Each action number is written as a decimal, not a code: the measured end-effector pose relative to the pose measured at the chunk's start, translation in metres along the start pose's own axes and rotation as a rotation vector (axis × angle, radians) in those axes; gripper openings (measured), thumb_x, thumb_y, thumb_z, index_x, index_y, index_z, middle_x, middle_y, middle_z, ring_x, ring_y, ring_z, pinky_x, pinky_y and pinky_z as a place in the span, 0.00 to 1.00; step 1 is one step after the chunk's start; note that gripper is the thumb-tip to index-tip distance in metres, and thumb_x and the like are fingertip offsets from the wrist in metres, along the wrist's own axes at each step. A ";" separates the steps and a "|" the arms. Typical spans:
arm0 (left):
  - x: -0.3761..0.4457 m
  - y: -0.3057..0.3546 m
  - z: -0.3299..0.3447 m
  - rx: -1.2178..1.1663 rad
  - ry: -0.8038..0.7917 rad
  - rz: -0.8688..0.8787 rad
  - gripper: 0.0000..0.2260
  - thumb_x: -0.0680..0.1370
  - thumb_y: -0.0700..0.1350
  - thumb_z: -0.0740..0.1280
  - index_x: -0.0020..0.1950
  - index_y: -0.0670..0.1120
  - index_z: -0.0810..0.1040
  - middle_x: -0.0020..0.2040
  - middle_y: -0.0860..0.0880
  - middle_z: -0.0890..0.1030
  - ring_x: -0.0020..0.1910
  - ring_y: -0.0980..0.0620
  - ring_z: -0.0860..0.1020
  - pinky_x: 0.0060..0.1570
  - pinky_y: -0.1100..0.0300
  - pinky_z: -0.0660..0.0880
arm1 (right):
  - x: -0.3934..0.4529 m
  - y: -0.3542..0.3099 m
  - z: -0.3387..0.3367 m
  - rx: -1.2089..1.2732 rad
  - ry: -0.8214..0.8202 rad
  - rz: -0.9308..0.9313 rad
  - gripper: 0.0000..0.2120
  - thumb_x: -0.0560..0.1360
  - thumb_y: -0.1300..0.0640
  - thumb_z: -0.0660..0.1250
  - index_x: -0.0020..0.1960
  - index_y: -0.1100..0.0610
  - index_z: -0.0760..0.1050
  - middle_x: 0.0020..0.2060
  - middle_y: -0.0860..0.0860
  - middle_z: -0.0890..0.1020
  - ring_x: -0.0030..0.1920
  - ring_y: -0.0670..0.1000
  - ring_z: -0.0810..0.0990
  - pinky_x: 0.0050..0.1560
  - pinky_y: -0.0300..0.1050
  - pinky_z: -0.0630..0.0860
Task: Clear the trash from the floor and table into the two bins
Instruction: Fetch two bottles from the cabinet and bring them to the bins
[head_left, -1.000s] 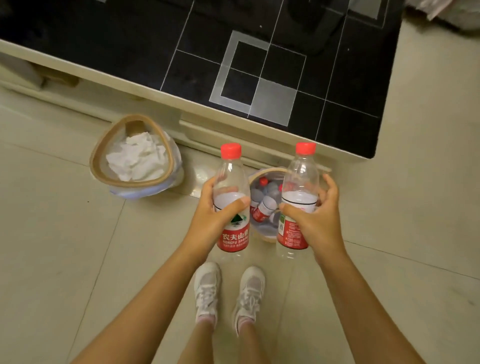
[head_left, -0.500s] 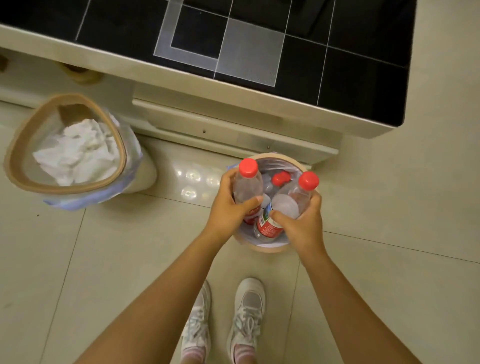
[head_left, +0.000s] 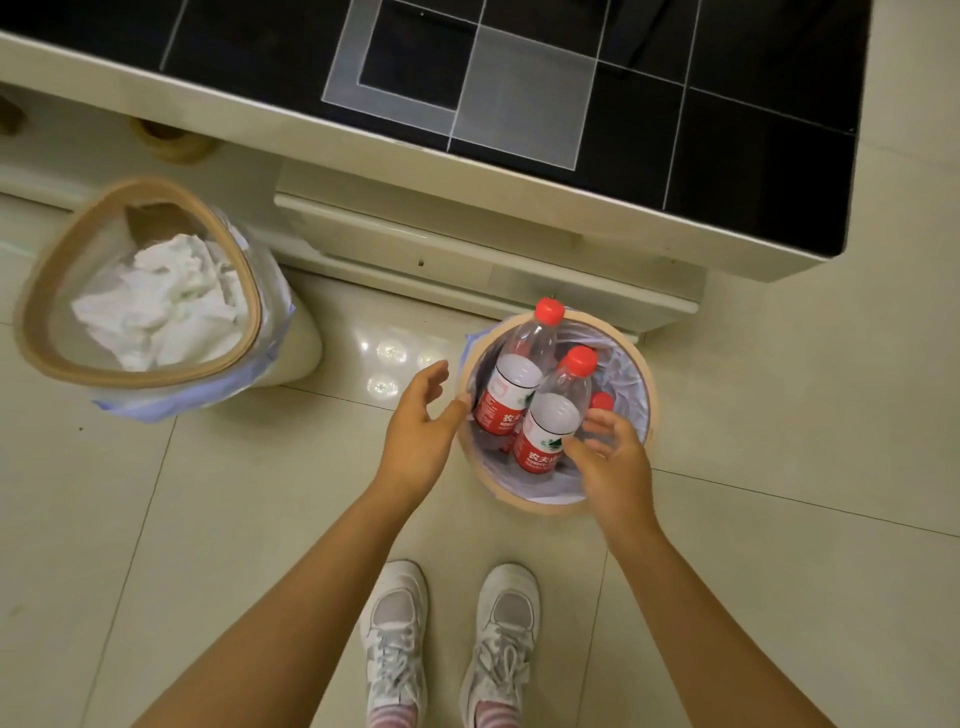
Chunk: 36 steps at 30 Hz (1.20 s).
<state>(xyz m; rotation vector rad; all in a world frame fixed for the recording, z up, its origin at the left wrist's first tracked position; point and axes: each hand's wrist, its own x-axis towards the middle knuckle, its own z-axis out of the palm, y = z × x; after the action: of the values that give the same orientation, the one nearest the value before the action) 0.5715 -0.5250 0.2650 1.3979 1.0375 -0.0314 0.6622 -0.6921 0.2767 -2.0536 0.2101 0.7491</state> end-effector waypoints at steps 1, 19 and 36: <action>0.000 0.000 -0.004 0.003 0.015 -0.009 0.21 0.79 0.45 0.66 0.71 0.51 0.68 0.67 0.56 0.72 0.65 0.58 0.69 0.59 0.63 0.67 | -0.002 0.002 0.003 -0.017 0.006 -0.005 0.14 0.73 0.65 0.69 0.57 0.55 0.73 0.53 0.51 0.78 0.45 0.45 0.77 0.39 0.27 0.72; 0.010 -0.025 -0.078 -0.021 0.086 -0.040 0.20 0.79 0.45 0.66 0.70 0.52 0.69 0.64 0.56 0.74 0.62 0.59 0.70 0.57 0.65 0.65 | 0.000 -0.024 0.138 -0.309 -0.253 -0.002 0.17 0.72 0.56 0.69 0.61 0.49 0.75 0.64 0.50 0.73 0.64 0.51 0.72 0.62 0.50 0.72; 0.071 -0.037 -0.172 0.893 0.394 0.055 0.20 0.74 0.44 0.66 0.66 0.46 0.70 0.58 0.46 0.77 0.59 0.43 0.74 0.65 0.44 0.62 | -0.011 -0.069 0.213 -0.145 -0.410 0.001 0.17 0.73 0.59 0.68 0.62 0.53 0.74 0.59 0.50 0.75 0.59 0.48 0.75 0.59 0.41 0.71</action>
<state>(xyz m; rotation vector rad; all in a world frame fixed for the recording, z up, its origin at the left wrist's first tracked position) 0.4940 -0.3577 0.2222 2.3043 1.3891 -0.2063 0.5909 -0.4820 0.2463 -1.9814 -0.0779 1.1942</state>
